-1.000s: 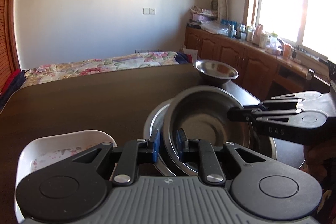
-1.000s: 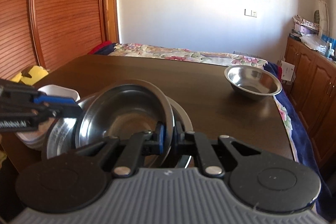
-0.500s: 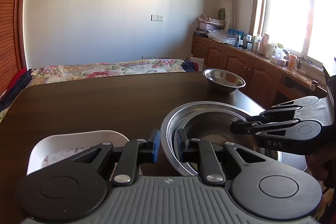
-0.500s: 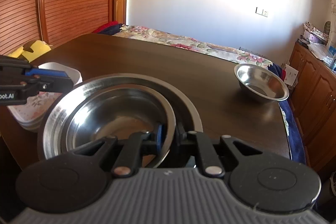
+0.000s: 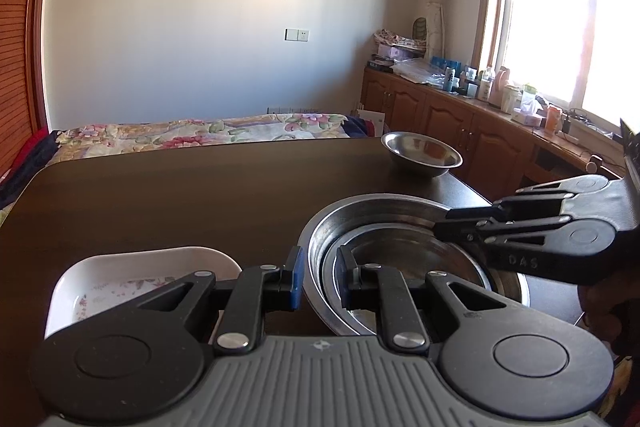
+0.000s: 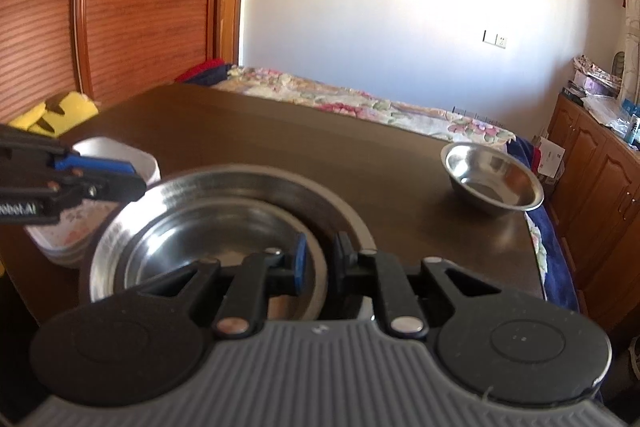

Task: Organize plates and bowls

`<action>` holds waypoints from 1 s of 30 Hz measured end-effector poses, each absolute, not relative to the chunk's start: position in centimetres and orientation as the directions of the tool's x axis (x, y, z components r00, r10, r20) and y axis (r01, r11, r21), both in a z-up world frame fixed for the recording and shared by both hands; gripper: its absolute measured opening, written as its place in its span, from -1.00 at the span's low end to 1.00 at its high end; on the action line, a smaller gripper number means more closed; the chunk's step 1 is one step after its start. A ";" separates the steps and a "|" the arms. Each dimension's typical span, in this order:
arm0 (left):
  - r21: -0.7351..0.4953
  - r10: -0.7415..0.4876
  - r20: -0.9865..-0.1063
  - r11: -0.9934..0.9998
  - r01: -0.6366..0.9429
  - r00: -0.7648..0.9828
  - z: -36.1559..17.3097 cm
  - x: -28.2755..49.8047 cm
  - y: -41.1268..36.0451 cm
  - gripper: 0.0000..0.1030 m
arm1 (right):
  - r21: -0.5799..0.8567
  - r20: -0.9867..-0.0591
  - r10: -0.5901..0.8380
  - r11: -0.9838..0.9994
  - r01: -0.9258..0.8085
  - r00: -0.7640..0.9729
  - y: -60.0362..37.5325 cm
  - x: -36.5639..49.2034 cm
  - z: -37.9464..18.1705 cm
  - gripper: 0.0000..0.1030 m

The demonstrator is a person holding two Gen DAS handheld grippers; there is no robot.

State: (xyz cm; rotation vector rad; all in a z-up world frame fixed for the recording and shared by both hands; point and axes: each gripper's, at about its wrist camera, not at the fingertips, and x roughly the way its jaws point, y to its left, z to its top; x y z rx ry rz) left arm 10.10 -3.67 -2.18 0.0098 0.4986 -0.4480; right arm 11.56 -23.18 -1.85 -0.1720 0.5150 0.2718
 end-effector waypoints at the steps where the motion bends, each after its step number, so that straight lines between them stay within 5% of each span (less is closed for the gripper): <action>1: -0.096 -0.414 -0.464 0.903 0.419 0.784 -2.1 10.1 -3.7 -0.63 | -0.090 -0.499 0.213 0.951 -0.295 0.840 -23.3 11.5 -1.6 -0.69; 25: 0.000 -0.449 -0.472 0.861 0.509 0.759 2.2 16.8 -10.2 -0.62 | -0.058 -0.372 0.105 0.989 -0.136 0.922 -33.4 15.9 1.1 -0.65; 30: 0.017 -0.450 -0.492 0.851 0.525 0.745 2.7 19.5 -12.0 -0.57 | -0.029 -0.372 0.090 0.994 -0.109 0.924 -35.4 17.5 0.1 -0.38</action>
